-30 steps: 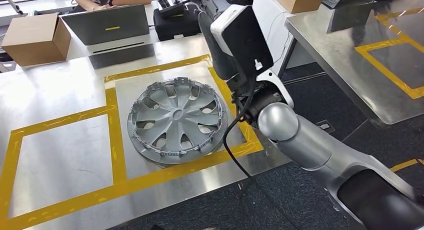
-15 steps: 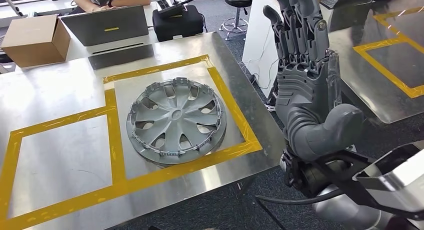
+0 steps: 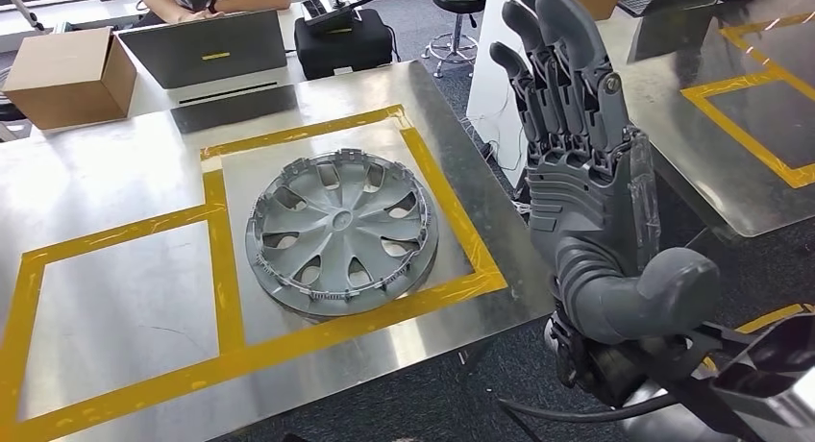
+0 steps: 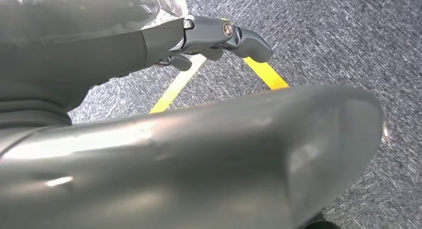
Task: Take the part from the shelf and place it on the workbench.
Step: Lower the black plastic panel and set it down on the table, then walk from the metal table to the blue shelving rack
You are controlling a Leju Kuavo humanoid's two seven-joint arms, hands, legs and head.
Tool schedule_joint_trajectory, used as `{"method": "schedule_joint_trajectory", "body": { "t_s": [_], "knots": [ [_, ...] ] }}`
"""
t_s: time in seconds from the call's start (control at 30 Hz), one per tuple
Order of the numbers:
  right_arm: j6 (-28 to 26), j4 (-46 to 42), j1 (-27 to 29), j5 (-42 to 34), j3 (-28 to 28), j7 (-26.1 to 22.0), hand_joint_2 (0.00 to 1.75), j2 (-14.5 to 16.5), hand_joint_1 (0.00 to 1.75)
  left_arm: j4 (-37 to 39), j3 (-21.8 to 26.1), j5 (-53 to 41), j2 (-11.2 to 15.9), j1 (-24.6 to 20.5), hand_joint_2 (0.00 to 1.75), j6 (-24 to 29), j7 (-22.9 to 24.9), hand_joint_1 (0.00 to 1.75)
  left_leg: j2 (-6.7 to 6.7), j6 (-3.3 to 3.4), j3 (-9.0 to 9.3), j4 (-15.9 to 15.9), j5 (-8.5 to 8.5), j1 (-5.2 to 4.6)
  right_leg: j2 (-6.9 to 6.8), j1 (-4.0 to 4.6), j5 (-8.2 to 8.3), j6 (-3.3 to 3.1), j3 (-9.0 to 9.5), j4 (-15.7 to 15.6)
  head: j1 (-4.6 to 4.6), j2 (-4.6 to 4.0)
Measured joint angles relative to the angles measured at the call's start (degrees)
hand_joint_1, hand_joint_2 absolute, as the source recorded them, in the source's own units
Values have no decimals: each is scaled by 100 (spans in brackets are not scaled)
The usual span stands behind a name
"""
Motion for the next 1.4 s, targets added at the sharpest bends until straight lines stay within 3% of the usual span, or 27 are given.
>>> {"method": "schedule_joint_trajectory", "body": {
  "t_s": [0.07,0.13,0.17,0.23,0.3,0.33,0.37,0.4,0.47,0.5,0.6,0.67,0.77,0.8,0.83,0.87,0.97,1.03,1.1,1.13,1.2,1.27,1.3,1.33,1.37,1.4],
  "knots": [
    [19,0,2,-26,1,7,0,-7,0,4,0,13,6,-1,0,2,1,0,2,44,2,-23,31,-3,1,-11,17,39,6,-16,-1,0],
    [37,0,6,-60,-1,21,0,-25,0,5,0,26,10,-6,0,5,1,0,17,96,10,-92,98,26,-4,-12,-86,76,-33,75,10,0],
    [44,0,10,-74,-2,27,0,-36,0,5,0,28,11,-8,0,7,2,0,26,118,8,-128,126,43,-7,-12,-234,87,-108,259,23,0],
    [57,1,37,-98,0,36,0,-56,0,6,0,30,11,-6,0,9,8,0,32,137,-14,-140,152,50,-10,-20,-626,106,-374,921,57,0],
    [70,2,82,-124,3,42,0,-75,0,9,0,30,12,0,0,9,14,0,33,126,-42,-131,167,51,-11,-32,-799,126,-574,1460,79,0],
    [78,2,98,-138,4,44,0,-80,0,10,0,31,11,3,0,9,15,0,33,115,-57,-120,174,55,-12,-38,-730,134,-552,1466,86,0],
    [89,2,104,-149,4,45,0,-83,0,12,0,33,10,3,0,9,15,0,33,101,-71,-105,179,63,-14,-45,-572,138,-426,1254,92,0],
    [102,2,103,-157,4,46,0,-84,0,13,0,37,9,1,0,9,16,0,32,81,-85,-85,182,71,-18,-54,-387,142,-225,886,101,0],
    [119,2,100,-165,3,46,0,-85,0,15,0,44,12,-4,0,14,16,0,26,11,-129,-51,198,70,-10,-47,-181,117,113,244,122,0],
    [123,3,99,-168,3,46,0,-85,0,16,0,45,13,-6,0,17,17,0,22,-33,-149,-41,217,66,-2,-38,-156,86,182,84,127,0],
    [138,5,100,-173,1,46,0,-90,0,20,0,49,14,0,0,21,18,0,11,-165,-189,-43,270,77,1,-16,-106,-68,126,33,125,0],
    [159,9,101,-178,2,47,0,-92,0,24,-1,57,15,4,0,26,18,0,16,-223,-266,162,29,92,-21,-22,-28,-176,73,4,99,0],
    [180,14,122,-190,6,48,0,-92,0,24,-2,70,15,4,0,39,18,0,26,-258,-520,1136,-690,99,-46,5,85,-255,-54,-2,32,0],
    [184,17,138,-193,8,49,0,-92,0,24,-2,72,15,4,0,44,18,0,26,-256,-542,1380,-800,98,-50,21,125,-263,-109,3,19,0],
    [186,20,153,-197,9,51,0,-92,0,24,-3,72,15,5,0,47,18,0,26,-244,-476,1438,-793,95,-51,35,165,-266,-167,11,11,0],
    [191,22,165,-199,9,55,0,-92,0,24,-3,73,15,4,0,49,18,0,26,-223,-310,1288,-686,88,-50,47,204,-265,-225,23,5,0],
    [203,24,172,-200,6,65,0,-93,0,24,-4,75,22,-18,0,54,20,0,26,-112,444,183,-369,37,-47,66,311,-227,-346,52,-13,0],
    [203,25,172,-201,3,73,0,-95,0,25,-4,79,29,-34,0,57,26,0,25,-55,631,-195,-368,-5,-57,59,391,-164,-375,42,-18,0],
    [199,27,175,-200,1,89,0,-102,0,26,-4,85,26,-32,0,59,37,0,30,-1,601,-258,-278,-14,-62,39,465,-93,-387,13,-22,0],
    [193,28,179,-196,-2,95,0,-110,0,27,-4,89,24,-31,0,60,43,0,39,31,576,-292,-212,-6,-56,33,426,-60,-409,30,-24,0],
    [183,32,188,-183,-6,111,0,-129,0,28,-2,97,20,-43,0,69,49,0,61,88,478,-352,-65,21,-43,24,54,-9,-533,338,1,0],
    [179,38,203,-163,-6,135,0,-141,0,28,-1,112,14,-51,0,78,50,0,70,114,325,-346,58,14,-37,13,-482,33,-713,1028,35,0],
    [178,41,212,-154,-5,144,0,-149,0,28,-2,122,11,-47,0,78,50,0,72,112,239,-333,116,13,-37,8,-614,52,-760,1345,47,0],
    [178,46,219,-143,-5,151,0,-158,0,28,-2,130,9,-43,0,80,51,0,75,105,151,-313,168,13,-38,3,-616,67,-741,1521,53,0],
    [178,51,222,-131,-4,156,0,-165,0,28,-2,138,8,-42,0,84,50,0,77,96,62,-288,215,15,-39,-2,-509,75,-634,1505,60,0],
    [179,54,223,-114,-4,160,0,-170,0,28,-2,145,8,-42,0,87,50,0,78,83,-24,-257,256,17,-39,-9,-357,76,-434,1293,69,0]
  ]
}}
